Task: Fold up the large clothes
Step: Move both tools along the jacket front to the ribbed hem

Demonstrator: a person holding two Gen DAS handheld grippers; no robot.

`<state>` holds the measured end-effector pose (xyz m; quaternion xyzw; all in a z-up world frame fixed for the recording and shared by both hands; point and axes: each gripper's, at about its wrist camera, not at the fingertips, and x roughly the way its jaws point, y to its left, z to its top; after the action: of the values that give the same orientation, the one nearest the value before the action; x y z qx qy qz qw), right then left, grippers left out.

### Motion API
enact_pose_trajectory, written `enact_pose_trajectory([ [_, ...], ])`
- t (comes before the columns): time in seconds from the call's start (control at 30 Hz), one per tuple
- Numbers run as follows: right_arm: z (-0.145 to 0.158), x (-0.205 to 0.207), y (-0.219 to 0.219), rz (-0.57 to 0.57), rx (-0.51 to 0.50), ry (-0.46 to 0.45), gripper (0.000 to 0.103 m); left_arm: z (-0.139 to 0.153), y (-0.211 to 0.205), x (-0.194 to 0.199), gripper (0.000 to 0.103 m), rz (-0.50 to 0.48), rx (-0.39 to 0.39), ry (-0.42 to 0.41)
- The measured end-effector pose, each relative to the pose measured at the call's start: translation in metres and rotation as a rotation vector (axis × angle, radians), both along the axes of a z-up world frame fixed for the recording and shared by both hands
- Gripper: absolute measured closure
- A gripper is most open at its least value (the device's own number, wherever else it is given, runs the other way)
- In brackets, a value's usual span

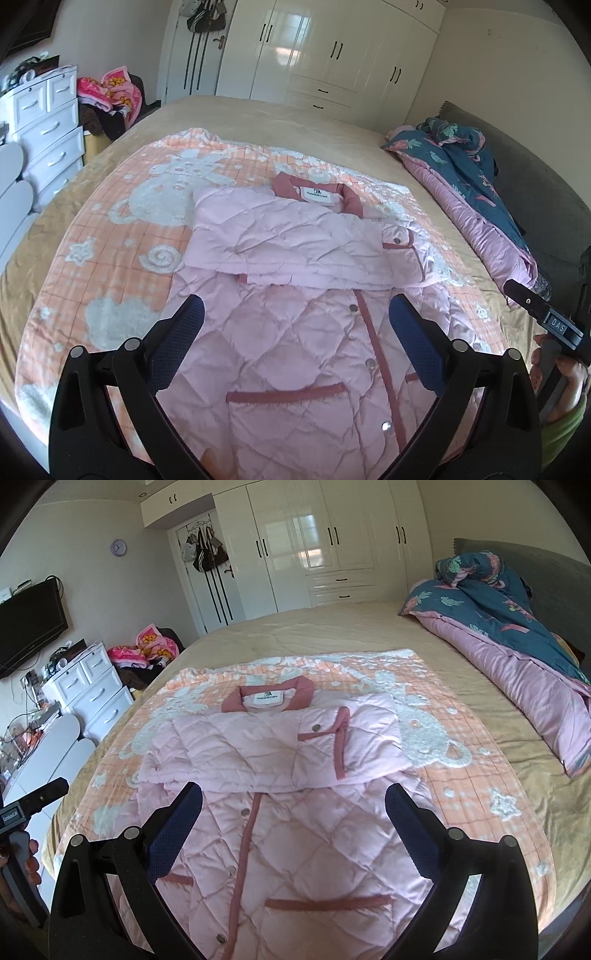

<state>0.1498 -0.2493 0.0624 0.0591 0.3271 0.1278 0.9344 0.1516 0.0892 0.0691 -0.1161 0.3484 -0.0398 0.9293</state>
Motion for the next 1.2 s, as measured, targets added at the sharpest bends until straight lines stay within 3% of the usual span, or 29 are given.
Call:
enact_pose_trajectory([
  [1.2,-0.054,-0.075,-0.080,-0.050,-0.012,0.107,0.004,-0.073,0.009,-0.078,0.009,0.070,0.059,0.149],
])
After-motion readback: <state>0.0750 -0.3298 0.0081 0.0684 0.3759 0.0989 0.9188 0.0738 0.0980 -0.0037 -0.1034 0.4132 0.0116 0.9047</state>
